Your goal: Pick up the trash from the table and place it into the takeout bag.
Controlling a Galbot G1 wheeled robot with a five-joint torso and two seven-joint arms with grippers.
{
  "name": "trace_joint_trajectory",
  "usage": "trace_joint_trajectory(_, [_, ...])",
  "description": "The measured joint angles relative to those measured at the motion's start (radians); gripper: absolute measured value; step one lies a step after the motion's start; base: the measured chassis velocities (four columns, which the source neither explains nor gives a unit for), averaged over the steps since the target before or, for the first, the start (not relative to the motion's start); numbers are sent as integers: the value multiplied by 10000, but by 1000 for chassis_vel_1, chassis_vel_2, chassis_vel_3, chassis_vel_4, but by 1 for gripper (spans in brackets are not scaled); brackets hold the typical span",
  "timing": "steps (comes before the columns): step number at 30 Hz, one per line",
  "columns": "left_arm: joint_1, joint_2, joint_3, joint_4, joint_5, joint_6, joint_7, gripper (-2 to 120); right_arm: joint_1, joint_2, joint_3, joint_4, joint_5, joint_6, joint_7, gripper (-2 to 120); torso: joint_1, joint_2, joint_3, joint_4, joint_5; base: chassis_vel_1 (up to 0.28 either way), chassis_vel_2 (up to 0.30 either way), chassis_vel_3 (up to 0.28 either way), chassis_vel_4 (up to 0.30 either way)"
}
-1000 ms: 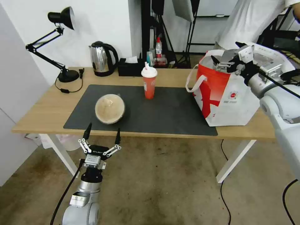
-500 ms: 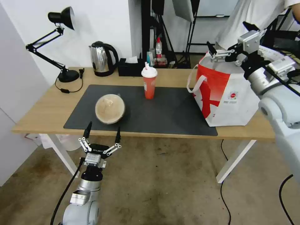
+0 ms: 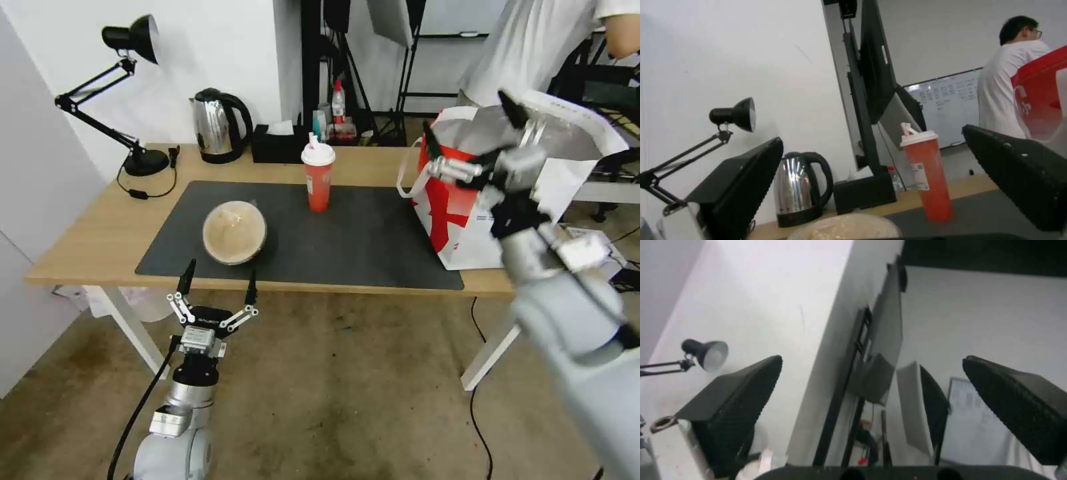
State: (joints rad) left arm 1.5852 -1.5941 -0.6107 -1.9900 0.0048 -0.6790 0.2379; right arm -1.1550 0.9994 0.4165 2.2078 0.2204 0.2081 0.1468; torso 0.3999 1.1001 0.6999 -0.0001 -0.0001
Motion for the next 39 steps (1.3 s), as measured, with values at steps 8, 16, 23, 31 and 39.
trace_joint_trajectory(8, [109, 3, -19, -121, -20, -7, -5, 100, -1402, 1469, -9, -707, -1206, 1311, 215, 100, -1, 0, 0, 0, 2, 0, 0, 0, 0])
trace_joint_trajectory(16, [152, 6, -29, -212, -44, -10, -6, 100, -2492, 2603, -118, -2004, -2891, 3583, 479, 100, 0, 0, 0, 1, 0, 0, 0, 0, 0])
trace_joint_trajectory(23, [171, 6, 38, -201, -42, -26, -7, 100, -3218, 3079, -197, -2492, -3652, 4482, 744, 100, -1, -1, 1, 0, 1, 0, 0, 0, 0])
trace_joint_trajectory(31, [199, 6, 55, -201, -20, -32, -7, 100, -3813, 3214, -226, -2559, -3957, 4816, 891, 100, -1, -1, 0, 0, 1, 0, 0, 0, 0])
trace_joint_trajectory(39, [246, 4, 68, -228, -10, -44, -7, 100, -4076, 3366, -190, -2409, -4047, 4854, 907, 100, -1, -1, 1, 1, 1, 0, 0, 0, 0])
